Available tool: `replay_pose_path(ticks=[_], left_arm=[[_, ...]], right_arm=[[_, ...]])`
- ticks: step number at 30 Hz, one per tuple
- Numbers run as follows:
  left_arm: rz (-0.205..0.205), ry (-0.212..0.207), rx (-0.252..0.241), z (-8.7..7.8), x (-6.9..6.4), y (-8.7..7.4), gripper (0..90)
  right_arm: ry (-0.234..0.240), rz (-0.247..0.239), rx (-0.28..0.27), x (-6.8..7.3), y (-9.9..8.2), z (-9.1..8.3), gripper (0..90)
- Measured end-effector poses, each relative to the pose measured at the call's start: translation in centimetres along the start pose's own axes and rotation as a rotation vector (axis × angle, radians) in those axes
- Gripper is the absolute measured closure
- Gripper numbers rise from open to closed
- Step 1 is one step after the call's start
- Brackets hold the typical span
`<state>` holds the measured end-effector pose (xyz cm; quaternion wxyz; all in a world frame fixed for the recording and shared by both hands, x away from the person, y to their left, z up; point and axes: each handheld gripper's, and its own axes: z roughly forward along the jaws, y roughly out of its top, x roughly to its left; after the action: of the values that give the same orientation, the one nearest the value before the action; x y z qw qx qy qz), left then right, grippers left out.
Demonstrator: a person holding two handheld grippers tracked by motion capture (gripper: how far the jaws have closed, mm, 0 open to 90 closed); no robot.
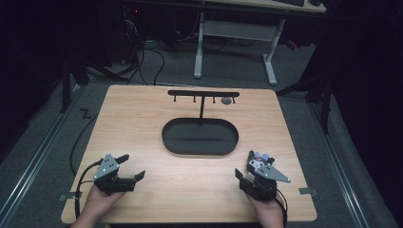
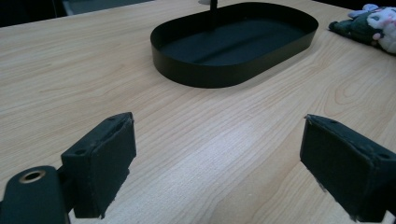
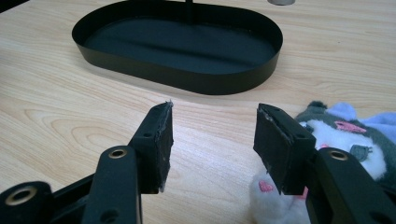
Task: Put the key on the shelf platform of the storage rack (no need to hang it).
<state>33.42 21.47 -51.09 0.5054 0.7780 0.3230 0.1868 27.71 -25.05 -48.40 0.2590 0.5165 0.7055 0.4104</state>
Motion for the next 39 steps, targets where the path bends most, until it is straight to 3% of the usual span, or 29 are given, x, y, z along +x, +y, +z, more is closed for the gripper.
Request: replay_pose_path(ticks=[3,8,13,19,21,24,30,31,39], left_arm=[[0.017,-0.002,0.000,0.1,-0.4,0.1,11.4],[0.035,0.002,-0.001,0.1,-0.9,0.1,11.4],[0.031,0.005,-0.001,0.1,-0.8,0.1,11.4],[0.028,0.000,-0.007,0.4,-0.6,0.2,11.6],[0.044,0.002,0.007,0.8,-0.7,0.2,11.6],[0.058,0.005,0.011,1.0,-0.9,0.3,11.6],[0.043,0.005,0.002,0.7,-0.8,0.4,11.6],[0.039,0.002,0.004,0.7,-0.7,0.4,11.6],[0.029,-0.006,0.021,0.7,-1.0,0.1,11.6]], right_arm=[[-0.017,-0.017,0.014,0.2,0.1,0.1,47.2],[-0.053,0.001,0.045,-0.3,0.1,0.1,47.1],[-0.093,0.023,0.111,-0.9,0.1,0.2,46.0],[-0.122,0.030,0.139,-1.9,0.3,-0.3,44.9],[-0.131,0.050,0.147,-2.6,0.3,-0.8,43.9],[-0.141,0.034,0.169,-3.0,0.4,-1.1,43.2],[-0.146,0.073,0.215,-4.6,1.0,-2.1,41.4],[-0.134,0.099,0.228,-4.9,1.0,-2.3,41.1],[-0.124,0.075,0.259,-4.4,1.2,-2.5,39.6]])
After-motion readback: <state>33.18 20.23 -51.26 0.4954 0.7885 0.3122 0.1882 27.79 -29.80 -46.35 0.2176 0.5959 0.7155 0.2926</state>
